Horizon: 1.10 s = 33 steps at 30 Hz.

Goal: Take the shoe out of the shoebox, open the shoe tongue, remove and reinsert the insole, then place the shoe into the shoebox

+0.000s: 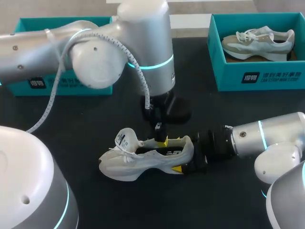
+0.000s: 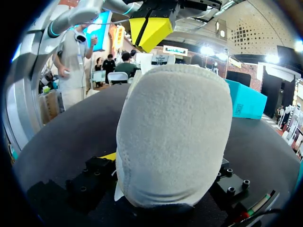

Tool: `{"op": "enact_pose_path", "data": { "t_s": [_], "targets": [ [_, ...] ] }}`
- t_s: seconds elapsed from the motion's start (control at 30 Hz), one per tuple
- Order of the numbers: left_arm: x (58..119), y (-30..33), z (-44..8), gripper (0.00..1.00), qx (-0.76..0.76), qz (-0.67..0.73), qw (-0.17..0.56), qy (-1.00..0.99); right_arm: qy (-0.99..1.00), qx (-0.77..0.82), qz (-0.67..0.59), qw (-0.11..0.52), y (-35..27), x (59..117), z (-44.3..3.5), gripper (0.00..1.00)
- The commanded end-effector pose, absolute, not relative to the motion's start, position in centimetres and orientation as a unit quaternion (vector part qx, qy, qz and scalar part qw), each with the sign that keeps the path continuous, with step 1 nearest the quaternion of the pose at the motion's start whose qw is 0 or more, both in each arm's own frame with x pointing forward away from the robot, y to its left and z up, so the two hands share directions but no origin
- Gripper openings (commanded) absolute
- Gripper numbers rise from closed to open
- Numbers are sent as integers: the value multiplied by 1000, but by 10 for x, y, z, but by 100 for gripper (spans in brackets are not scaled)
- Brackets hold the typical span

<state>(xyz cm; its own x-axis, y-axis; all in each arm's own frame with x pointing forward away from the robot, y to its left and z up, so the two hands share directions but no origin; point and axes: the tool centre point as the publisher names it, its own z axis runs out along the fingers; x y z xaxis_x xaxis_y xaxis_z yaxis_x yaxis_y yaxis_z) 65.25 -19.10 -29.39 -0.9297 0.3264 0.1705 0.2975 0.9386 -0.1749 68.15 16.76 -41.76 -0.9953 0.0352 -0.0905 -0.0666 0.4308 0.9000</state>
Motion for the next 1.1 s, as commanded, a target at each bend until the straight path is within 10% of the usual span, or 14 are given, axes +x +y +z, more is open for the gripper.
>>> {"op": "enact_pose_path", "data": {
  "t_s": [0.03,1.1],
  "targets": [
    [655,-197,-294,0,-160,66,109,-979,846,-9,532,48,168,683,-421,0],
    [660,-186,-371,0,-88,74,78,-990,846,-9,532,48,168,683,-421,0]
  ]
}}
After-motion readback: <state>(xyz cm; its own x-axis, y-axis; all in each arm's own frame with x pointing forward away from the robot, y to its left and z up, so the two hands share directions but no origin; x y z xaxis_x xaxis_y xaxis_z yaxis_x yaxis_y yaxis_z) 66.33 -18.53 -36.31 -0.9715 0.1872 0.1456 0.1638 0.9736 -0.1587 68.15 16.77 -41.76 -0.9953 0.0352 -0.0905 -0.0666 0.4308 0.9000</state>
